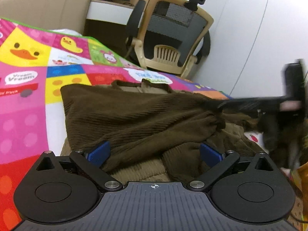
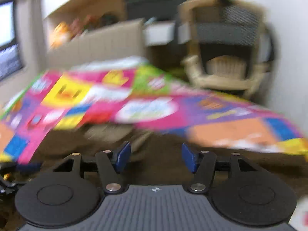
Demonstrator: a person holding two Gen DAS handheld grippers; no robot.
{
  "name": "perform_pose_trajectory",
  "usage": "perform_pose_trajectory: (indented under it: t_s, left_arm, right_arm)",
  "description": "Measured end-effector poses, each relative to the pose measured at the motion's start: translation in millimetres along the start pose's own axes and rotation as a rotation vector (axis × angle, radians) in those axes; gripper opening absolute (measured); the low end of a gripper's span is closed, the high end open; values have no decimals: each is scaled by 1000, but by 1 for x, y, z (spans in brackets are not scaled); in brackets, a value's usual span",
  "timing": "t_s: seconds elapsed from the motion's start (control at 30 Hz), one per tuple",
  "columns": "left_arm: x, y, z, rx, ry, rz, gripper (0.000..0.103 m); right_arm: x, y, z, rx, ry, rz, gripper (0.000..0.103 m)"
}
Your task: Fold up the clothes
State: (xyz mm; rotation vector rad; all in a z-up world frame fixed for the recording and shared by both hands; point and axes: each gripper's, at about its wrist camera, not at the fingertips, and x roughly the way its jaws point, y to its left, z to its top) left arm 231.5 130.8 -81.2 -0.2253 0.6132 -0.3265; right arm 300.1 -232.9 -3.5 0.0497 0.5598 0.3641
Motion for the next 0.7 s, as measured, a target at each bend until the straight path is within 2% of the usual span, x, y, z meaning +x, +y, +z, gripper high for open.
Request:
perform_pose_trajectory:
  t_s: [0.07, 0.53, 0.57, 0.6, 0.63, 0.67, 0.7]
  left_arm:
    - [0, 3, -1, -13, -4, -7, 102]
    - [1, 3, -1, -35, -9, -16, 103]
    - [1, 4, -1, -39, -10, -19, 103]
    - [1, 5, -1, -42, -11, -21, 103]
    - [1, 5, -1, -45, -13, -23, 103]
    - [0, 6, -1, -48, -14, -26, 103]
    - [0, 7, -1, -51, -15, -28, 103]
  right_arm:
    - [-24, -47, 4, 122, -47, -89, 60]
    - [-14, -194, -54, 513, 29, -370, 61]
    - [-8, -196, -56, 503, 40, -379, 56]
    - [-6, -195, -55, 499, 52, -373, 47]
    - [-6, -194, -53, 493, 60, -365, 28]
    - [-14, -181, -41, 459, 31, -347, 19]
    - [-22, -169, -29, 425, 2, -329, 17]
